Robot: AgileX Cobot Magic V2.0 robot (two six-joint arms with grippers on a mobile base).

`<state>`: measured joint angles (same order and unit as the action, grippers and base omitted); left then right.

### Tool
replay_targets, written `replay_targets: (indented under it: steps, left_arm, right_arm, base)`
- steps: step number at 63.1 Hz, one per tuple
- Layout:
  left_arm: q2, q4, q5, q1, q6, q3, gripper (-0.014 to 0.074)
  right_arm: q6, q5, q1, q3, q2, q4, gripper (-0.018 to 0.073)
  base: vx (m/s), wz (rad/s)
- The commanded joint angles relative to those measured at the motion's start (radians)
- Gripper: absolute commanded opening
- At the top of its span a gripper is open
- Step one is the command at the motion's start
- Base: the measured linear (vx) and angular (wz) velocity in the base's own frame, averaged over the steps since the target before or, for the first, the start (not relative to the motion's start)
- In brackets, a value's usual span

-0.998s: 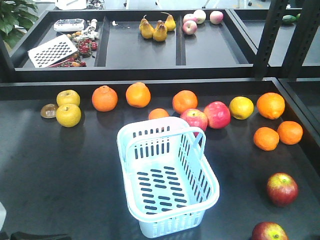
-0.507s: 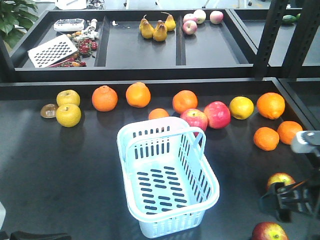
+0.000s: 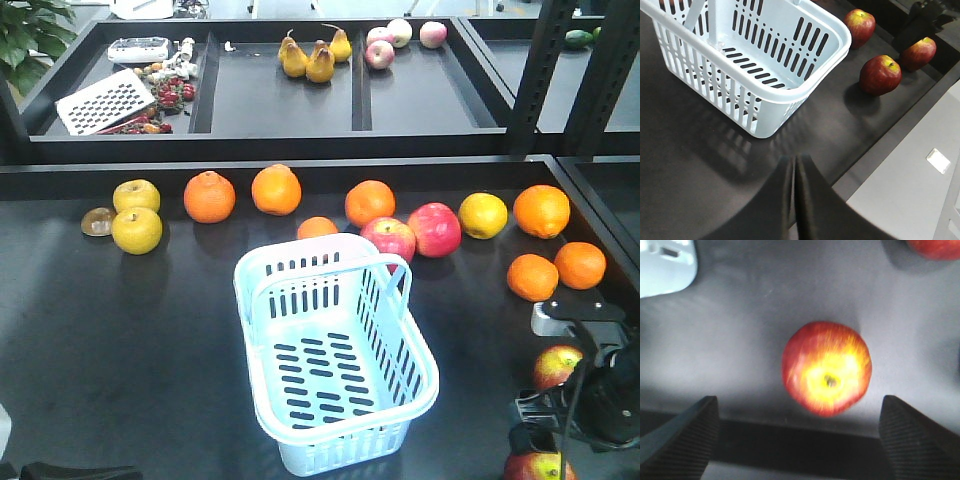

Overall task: Pick three apples into basket with both arms
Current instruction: 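Move the right gripper to the red apple nearest the robot and grasp it, then carry the apple over the basket and release it with the right gripper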

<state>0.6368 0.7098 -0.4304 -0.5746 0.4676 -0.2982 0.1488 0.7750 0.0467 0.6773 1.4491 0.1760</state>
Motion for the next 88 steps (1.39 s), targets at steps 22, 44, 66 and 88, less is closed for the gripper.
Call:
replay_targets:
  steps: [22, 44, 66, 88]
  left_arm:
    - [0.001, 0.028, 0.051, 0.0, -0.002, -0.027, -0.0006]
    - [0.001, 0.028, 0.051, 0.0, -0.002, -0.027, -0.0006]
    - [0.001, 0.028, 0.054, 0.0, -0.002, -0.027, -0.0006]
    - [0.001, 0.028, 0.054, 0.0, -0.002, -0.027, -0.0006]
  right_arm:
    - [-0.018, -0.113, -0.007, 0.027, 0.213, -0.003, 0.0597]
    - [-0.013, -0.183, -0.007, 0.027, 0.335, 0.002, 0.0569]
    - [0.019, -0.147, -0.007, 0.027, 0.255, 0.002, 0.0041]
    - [0.114, 0.053, -0.003, 0.027, -0.211, 0.081, -0.0007]
  base:
    - [0.0, 0.0]
    - [0.0, 0.0]
    - [0.0, 0.0]
    - [0.0, 0.0]
